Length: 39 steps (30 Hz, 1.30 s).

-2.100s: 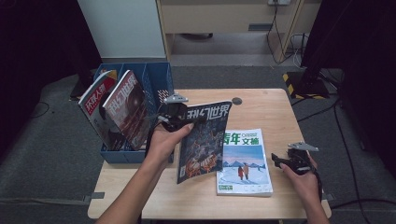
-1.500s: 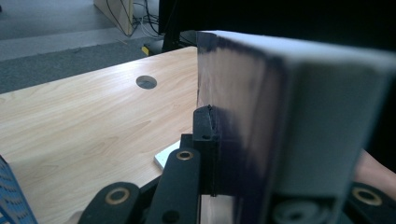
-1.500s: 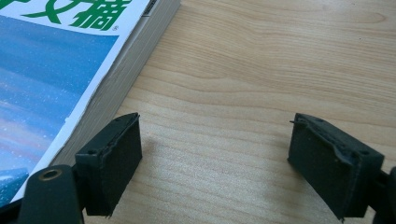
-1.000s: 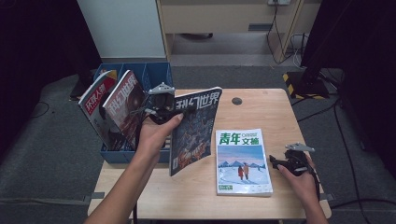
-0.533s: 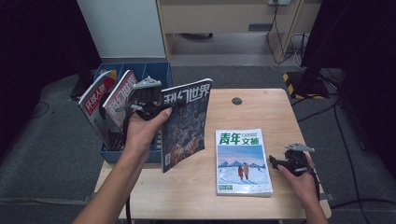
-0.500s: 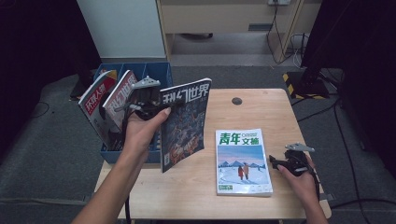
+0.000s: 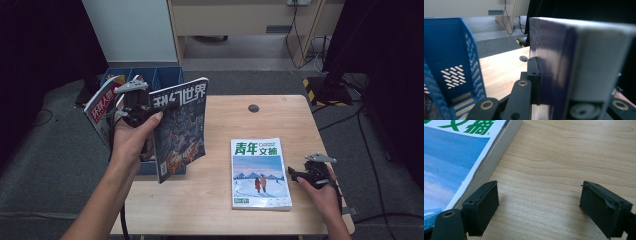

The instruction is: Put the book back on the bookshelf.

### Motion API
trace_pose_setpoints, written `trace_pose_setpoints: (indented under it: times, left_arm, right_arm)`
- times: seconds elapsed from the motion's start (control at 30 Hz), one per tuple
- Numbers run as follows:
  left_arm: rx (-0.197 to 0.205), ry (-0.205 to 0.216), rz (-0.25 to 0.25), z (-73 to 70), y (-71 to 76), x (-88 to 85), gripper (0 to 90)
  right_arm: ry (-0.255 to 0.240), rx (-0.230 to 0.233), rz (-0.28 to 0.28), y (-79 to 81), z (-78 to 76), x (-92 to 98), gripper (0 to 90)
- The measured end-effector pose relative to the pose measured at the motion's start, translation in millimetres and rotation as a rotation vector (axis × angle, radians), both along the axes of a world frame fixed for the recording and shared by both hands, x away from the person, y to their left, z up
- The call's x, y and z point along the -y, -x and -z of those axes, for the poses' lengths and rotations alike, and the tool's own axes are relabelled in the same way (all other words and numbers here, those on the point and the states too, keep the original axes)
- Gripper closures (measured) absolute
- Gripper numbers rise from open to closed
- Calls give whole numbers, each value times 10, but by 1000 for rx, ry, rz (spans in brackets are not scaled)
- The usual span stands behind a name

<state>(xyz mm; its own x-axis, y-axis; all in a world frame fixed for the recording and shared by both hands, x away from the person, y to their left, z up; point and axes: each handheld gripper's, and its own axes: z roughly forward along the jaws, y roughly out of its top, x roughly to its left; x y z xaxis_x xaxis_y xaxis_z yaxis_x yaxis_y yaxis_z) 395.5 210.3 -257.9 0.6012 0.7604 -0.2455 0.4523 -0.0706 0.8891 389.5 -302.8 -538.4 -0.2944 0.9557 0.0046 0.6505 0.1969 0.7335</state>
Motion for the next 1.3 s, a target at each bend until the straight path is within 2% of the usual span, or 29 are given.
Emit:
trace_pose_setpoints:
  times: [0.4, 1.07, 1.3]
  left_arm:
    - [9, 7, -43, -43, 63, -253, 821]
    - [15, 14, -113, -92, 101, -537, 821]
    - [21, 18, -153, -98, 102, -658, 821]
  right_arm:
    - [-1, 0, -1, 0, 0, 0, 156]
    - [0, 0, -1, 0, 0, 1, 155]
    - [0, 0, -1, 0, 0, 1, 155]
